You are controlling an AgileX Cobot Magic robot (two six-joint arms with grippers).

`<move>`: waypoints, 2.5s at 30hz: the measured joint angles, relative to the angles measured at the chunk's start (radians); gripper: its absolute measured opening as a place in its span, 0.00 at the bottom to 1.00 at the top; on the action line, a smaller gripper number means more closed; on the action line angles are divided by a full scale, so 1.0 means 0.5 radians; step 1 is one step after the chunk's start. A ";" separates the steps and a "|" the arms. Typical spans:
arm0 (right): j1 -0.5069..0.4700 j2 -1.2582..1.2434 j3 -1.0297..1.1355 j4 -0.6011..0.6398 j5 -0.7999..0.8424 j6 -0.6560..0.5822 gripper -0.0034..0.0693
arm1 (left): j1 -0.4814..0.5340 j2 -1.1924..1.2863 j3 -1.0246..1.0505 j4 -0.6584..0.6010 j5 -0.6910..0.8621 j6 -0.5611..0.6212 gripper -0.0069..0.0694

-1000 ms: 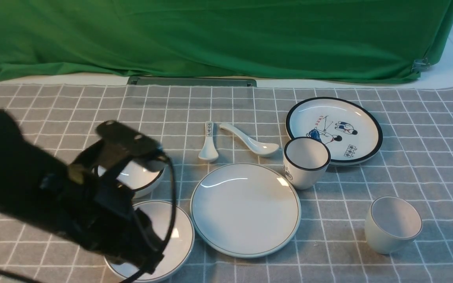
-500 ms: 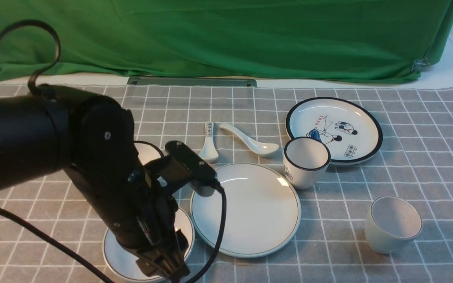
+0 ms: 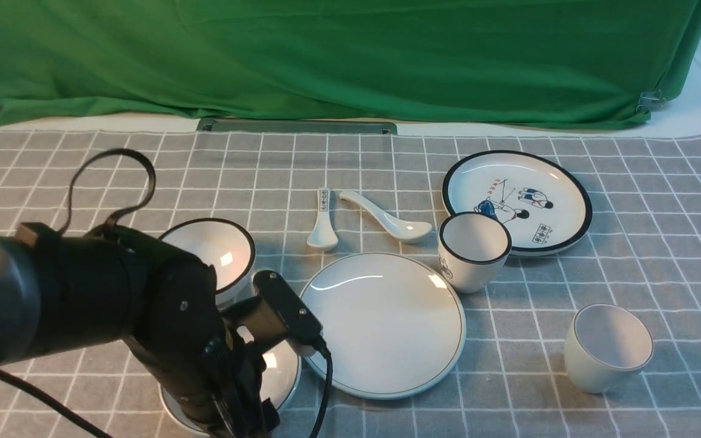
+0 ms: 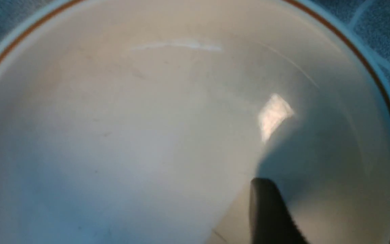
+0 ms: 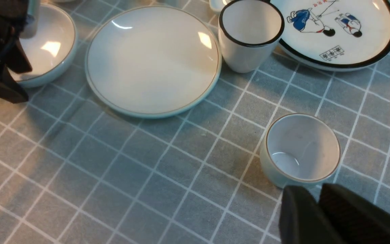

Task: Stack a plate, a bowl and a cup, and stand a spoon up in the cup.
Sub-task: Use the left arm to grab a blue rice bowl, then use the left arm to put the blue rice bowl into the blue large plate in the middle, then use the right arm to grab a blue teacup

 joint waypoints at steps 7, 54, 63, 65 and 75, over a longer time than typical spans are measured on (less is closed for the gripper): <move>0.000 0.001 0.000 -0.013 0.000 -0.016 0.22 | -0.020 -0.149 -0.025 -0.076 0.106 0.021 0.17; 0.000 0.121 -0.015 -0.027 0.210 0.042 0.56 | -0.362 0.751 -1.334 0.093 0.607 0.149 0.60; 0.000 0.726 -0.155 -0.173 0.227 0.061 0.60 | -0.362 0.347 -1.330 -0.006 0.651 -0.133 0.41; 0.000 0.974 -0.234 -0.236 0.225 0.111 0.62 | -0.362 0.095 -1.256 -0.037 0.601 -0.166 0.21; 0.000 1.647 -0.458 -0.193 0.048 0.139 0.64 | -0.362 -0.882 -0.269 -0.070 -0.156 -0.261 0.09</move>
